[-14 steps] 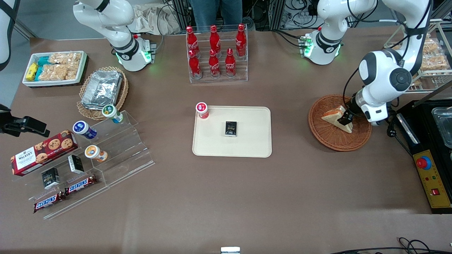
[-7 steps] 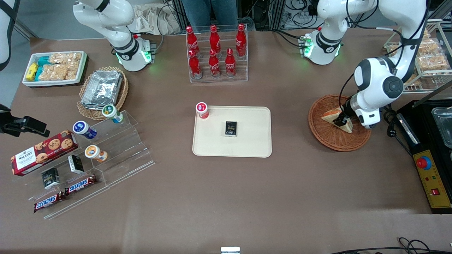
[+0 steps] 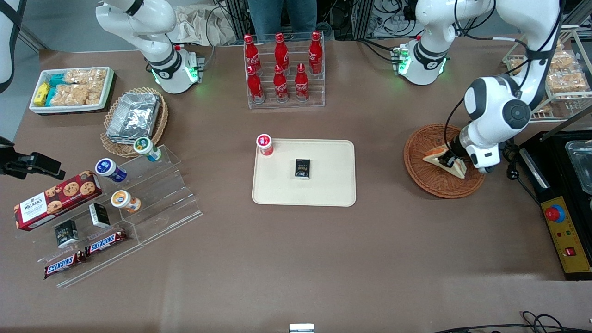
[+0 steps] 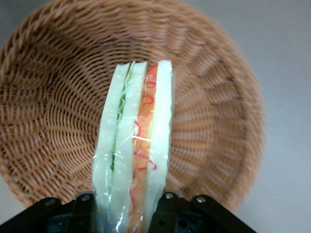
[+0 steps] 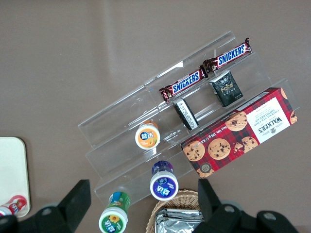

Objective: Place sandwich from basket to tray
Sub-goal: 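Lower the left gripper onto the sandwich and close on it, then lift the sandwich and carry it with the left gripper toward the tray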

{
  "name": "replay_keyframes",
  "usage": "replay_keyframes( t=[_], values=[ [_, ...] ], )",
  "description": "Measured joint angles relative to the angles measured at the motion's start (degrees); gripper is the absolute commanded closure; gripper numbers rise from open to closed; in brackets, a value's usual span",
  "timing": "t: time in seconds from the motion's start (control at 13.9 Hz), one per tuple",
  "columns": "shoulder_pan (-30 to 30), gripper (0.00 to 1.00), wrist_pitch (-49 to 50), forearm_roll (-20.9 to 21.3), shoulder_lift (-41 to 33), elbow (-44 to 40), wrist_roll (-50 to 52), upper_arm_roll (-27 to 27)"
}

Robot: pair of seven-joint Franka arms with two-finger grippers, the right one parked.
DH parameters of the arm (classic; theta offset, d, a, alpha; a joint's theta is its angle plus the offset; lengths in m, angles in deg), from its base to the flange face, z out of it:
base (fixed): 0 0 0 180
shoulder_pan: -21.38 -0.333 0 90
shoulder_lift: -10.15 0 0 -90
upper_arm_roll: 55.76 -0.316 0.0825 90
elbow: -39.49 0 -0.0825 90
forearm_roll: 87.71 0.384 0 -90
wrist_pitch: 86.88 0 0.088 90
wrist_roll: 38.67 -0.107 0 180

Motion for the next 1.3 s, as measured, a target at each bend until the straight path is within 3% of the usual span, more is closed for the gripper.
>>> replay_keyframes(
  t=[0.29,0.43,0.79,1.08,1.3],
  values=[
    [0.6,1.00,25.4,-0.3,-2.6,-20.5,0.0,4.6],
    [0.8,1.00,32.8,-0.7,-1.1,-28.9,-4.1,6.9],
    [4.0,1.00,34.2,-1.0,2.7,-32.2,-12.3,16.5],
    [8.1,1.00,31.8,-0.7,5.3,-32.2,-21.2,20.5],
    [13.4,1.00,28.3,4.9,7.9,-32.0,-27.3,20.8]
  ],
)
